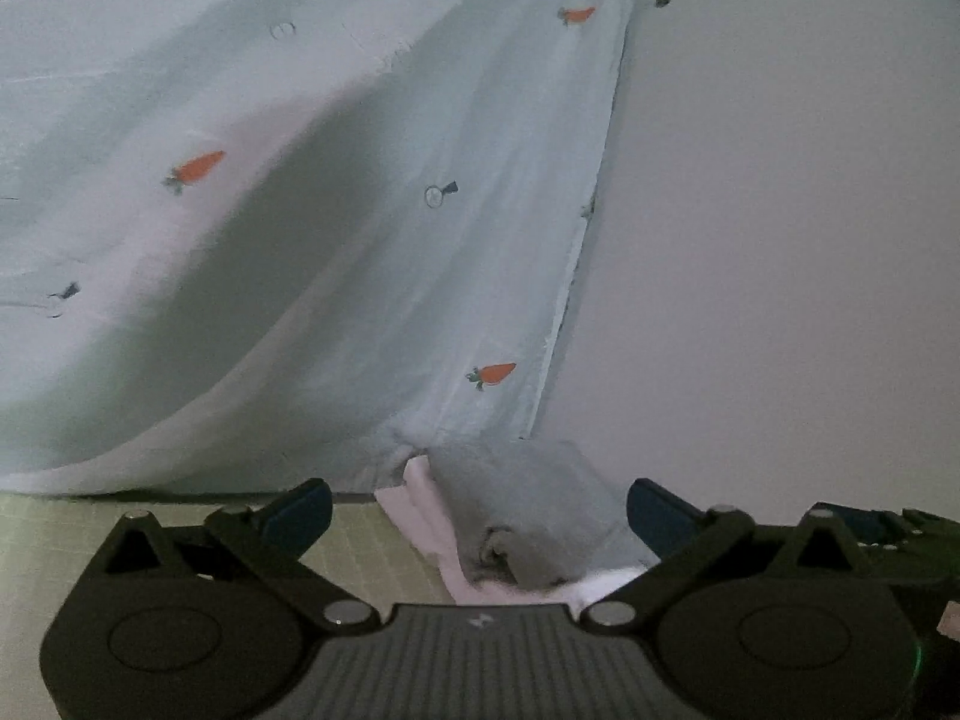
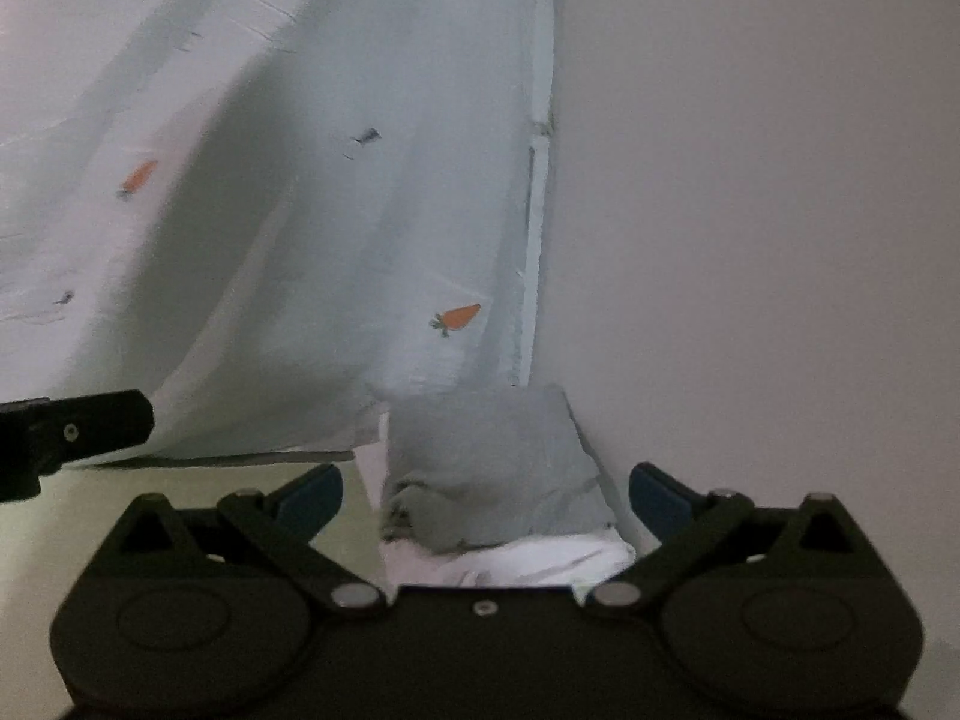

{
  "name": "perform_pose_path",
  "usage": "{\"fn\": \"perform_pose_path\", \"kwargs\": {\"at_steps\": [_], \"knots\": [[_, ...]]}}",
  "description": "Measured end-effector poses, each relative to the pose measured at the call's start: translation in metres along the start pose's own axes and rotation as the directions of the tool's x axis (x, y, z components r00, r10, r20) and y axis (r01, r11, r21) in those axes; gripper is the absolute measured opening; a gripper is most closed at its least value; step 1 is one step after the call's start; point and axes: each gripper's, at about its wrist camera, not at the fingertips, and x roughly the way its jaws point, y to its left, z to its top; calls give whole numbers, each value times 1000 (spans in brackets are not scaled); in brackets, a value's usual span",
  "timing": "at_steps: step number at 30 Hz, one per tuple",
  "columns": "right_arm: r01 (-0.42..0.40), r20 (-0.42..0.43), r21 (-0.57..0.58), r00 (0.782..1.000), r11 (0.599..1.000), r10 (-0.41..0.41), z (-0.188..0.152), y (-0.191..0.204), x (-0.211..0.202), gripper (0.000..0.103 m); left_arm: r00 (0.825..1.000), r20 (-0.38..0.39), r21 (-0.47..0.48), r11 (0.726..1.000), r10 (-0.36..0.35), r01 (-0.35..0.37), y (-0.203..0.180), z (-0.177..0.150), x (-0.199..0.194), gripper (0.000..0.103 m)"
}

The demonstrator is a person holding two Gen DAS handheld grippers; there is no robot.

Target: Fold clothes

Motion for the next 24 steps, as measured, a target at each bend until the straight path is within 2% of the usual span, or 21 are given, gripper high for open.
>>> {"fn": "perform_pose_path", "kwargs": {"at_steps": [3, 7, 14, 20, 24], "knots": [[-10, -10, 10, 1000, 1000, 10, -13, 9, -43, 103, 1000, -24, 20, 1000, -3, 3, -1, -9, -32, 103], [-19, -74, 73, 997, 997, 24, -33, 17, -73, 103, 998, -56, 66, 997, 34, -31, -2, -19, -63, 103], [-22, -142, 61, 989, 998, 31, -63, 27, -127, 103, 990, -112, 95, 993, 87, -77, 3, -39, -103, 103], [-45, -175, 57, 983, 997, 54, -82, 32, -153, 103, 985, -160, 78, 995, 67, -55, 2, -55, -130, 103], [-52, -180, 64, 982, 997, 63, -86, 35, -160, 103, 985, -156, 109, 993, 70, -53, -1, -59, -137, 103]]}}
